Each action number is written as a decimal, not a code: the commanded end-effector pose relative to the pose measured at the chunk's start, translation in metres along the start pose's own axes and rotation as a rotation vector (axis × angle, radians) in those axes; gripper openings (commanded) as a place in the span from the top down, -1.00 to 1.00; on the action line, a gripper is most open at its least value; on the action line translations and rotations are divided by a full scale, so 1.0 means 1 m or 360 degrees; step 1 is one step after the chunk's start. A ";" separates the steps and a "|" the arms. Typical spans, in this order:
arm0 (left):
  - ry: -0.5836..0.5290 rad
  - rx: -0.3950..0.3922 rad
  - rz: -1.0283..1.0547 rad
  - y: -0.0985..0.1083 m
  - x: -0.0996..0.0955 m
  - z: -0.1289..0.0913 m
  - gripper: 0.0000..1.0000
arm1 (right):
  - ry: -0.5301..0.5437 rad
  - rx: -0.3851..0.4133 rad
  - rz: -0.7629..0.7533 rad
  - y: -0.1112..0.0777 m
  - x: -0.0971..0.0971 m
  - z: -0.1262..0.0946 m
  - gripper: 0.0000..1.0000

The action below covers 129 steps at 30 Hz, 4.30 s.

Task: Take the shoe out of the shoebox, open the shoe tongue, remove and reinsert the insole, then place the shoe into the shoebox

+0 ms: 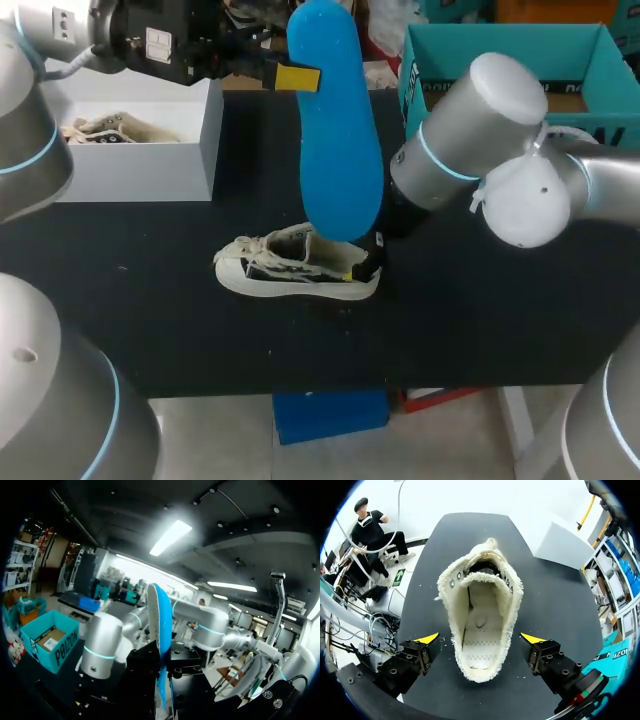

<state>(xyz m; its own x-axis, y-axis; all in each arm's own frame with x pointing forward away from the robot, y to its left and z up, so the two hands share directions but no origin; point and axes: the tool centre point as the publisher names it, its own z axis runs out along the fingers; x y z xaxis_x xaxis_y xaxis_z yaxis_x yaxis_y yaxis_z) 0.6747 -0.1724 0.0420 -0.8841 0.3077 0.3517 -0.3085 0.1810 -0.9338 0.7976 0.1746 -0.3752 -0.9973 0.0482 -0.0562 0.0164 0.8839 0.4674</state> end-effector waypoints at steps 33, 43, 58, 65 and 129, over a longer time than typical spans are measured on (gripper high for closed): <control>0.0000 0.0001 0.0001 0.001 -0.001 0.001 1.00 | -0.0144 -0.0723 0.0166 -0.031 0.003 0.036 -1.00; 0.0000 0.0001 0.0001 0.001 -0.001 0.001 1.00 | -0.0122 -0.0800 0.0185 -0.034 0.004 0.041 -1.00; 0.0000 0.0001 0.0001 0.001 -0.001 0.001 1.00 | -0.0035 -0.0612 0.0114 -0.035 -0.006 0.013 -1.00; 0.0000 0.0001 0.0001 0.001 -0.001 0.001 1.00 | 0.0020 -0.0040 0.0085 -0.031 -0.016 -0.008 -1.00; 0.0000 0.0001 0.0001 0.001 -0.001 0.001 1.00 | 0.0062 0.0806 0.0173 0.017 -0.047 0.046 1.00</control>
<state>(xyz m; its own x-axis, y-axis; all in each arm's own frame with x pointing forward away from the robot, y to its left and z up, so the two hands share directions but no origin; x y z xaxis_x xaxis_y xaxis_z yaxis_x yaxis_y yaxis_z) 0.6747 -0.1724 0.0419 -0.8841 0.3076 0.3517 -0.3085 0.1809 -0.9339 0.8493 0.2191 -0.4043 -0.9895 0.1447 0.0042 0.1434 0.9841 -0.1048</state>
